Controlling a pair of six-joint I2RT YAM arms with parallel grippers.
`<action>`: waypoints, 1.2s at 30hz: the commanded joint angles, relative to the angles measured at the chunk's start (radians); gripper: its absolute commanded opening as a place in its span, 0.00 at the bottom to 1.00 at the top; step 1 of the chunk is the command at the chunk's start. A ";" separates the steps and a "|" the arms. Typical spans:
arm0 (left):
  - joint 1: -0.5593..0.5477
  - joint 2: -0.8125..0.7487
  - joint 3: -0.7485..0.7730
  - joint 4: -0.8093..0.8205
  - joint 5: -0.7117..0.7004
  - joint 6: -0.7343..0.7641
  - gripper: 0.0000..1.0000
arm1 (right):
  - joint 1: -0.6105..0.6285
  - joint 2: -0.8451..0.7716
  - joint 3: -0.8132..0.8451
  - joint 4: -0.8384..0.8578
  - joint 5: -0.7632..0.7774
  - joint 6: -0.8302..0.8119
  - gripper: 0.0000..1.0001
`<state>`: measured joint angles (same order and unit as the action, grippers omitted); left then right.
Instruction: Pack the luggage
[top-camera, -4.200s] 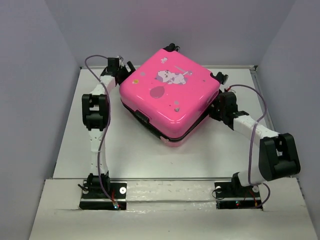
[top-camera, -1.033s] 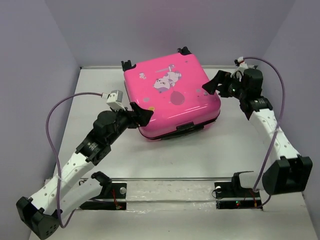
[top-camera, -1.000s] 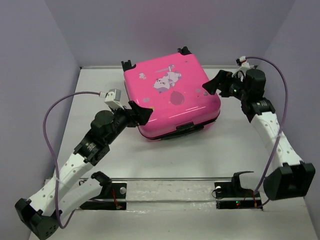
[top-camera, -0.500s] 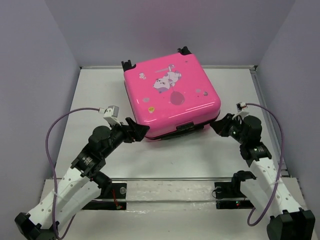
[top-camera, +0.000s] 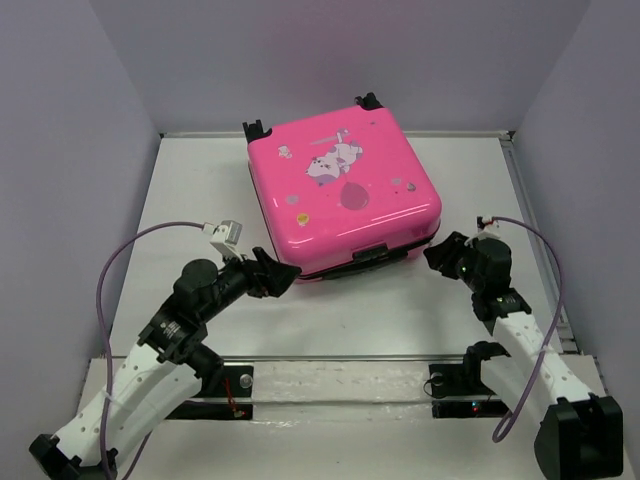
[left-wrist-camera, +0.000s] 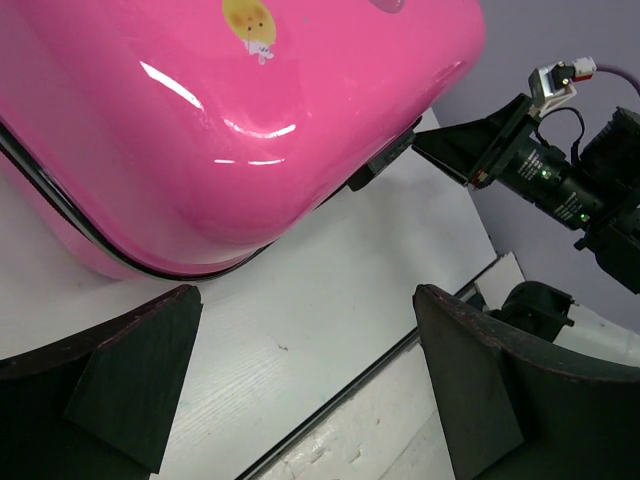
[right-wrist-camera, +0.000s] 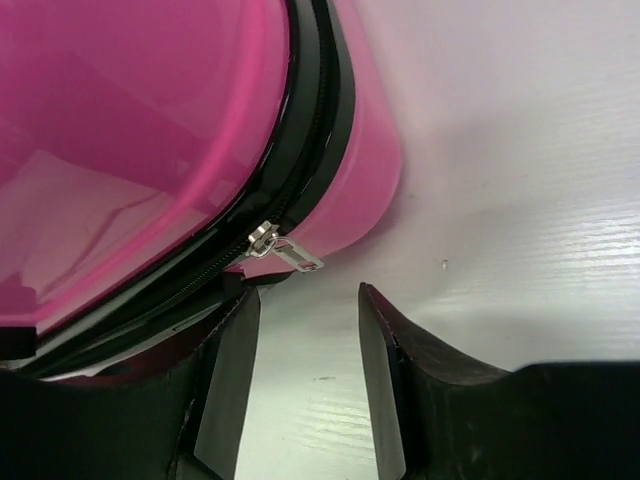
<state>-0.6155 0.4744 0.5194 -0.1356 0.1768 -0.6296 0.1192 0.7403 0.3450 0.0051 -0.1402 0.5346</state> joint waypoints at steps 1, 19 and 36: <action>-0.003 0.026 -0.013 0.036 0.041 0.018 0.99 | 0.000 0.102 0.043 0.174 -0.134 -0.105 0.51; -0.003 0.070 0.059 -0.039 0.026 0.073 0.99 | 0.000 0.333 0.097 0.456 -0.240 -0.323 0.39; -0.003 0.099 0.042 0.069 0.027 0.054 0.98 | 0.000 0.380 0.012 0.686 -0.159 -0.242 0.07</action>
<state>-0.6155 0.5728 0.5289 -0.1627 0.1883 -0.5827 0.1162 1.1198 0.3725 0.4736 -0.2947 0.2619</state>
